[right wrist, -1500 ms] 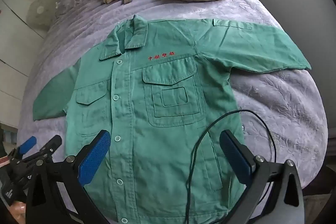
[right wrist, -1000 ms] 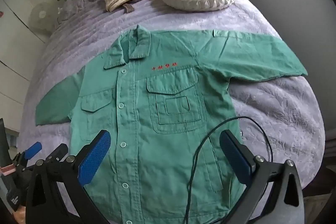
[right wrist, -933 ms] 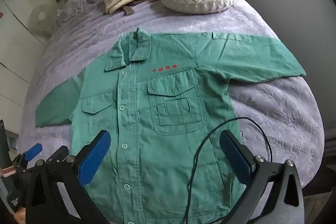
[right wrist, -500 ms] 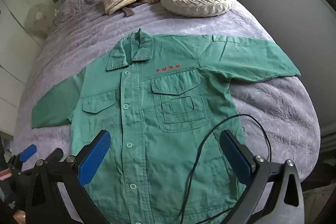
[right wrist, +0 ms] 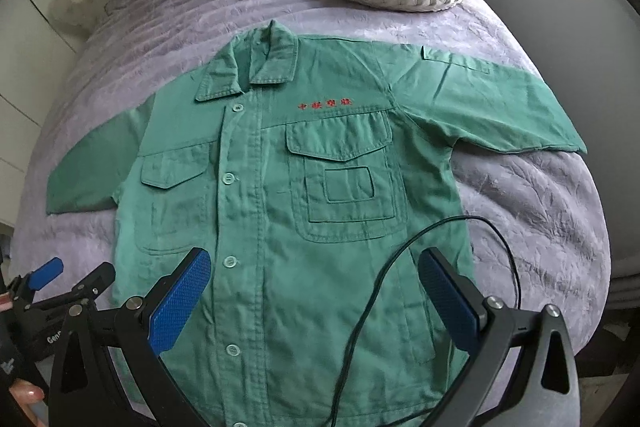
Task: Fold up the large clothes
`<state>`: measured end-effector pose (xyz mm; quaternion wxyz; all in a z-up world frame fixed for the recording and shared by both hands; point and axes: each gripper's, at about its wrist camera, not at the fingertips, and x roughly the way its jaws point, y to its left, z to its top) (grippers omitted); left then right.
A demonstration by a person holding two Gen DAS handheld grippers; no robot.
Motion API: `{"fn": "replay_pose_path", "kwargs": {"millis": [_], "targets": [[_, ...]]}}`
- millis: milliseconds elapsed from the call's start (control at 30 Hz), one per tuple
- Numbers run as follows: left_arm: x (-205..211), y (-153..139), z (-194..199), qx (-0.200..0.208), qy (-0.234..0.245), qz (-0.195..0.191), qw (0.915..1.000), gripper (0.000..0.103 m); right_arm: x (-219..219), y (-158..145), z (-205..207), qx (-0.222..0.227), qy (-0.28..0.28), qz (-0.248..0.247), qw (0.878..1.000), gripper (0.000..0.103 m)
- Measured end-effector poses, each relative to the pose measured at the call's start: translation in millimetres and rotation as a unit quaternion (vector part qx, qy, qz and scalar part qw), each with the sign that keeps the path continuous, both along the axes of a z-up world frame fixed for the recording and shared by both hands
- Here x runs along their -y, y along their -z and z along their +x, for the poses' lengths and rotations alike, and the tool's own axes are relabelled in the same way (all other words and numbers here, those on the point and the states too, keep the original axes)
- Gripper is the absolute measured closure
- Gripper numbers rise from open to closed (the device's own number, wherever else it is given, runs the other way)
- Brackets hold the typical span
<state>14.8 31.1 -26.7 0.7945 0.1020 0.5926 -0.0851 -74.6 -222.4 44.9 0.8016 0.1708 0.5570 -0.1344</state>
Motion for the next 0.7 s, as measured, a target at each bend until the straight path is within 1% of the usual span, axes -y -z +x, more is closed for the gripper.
{"fn": "replay_pose_path", "kwargs": {"millis": [133,233,700], "targets": [[8,3,1,0.008,-0.002,0.009,0.9999,0.000,8,9,9,-0.013,-0.016,-0.004,1.000,0.000],[15,6,2,-0.003,-0.003,0.006,1.0000,0.000,14,16,11,-0.022,-0.018,0.004,1.000,0.000],[34,15,-4,-0.018,0.021,0.013,0.9995,0.000,31,34,1,-0.045,0.000,0.012,0.999,0.000]]}}
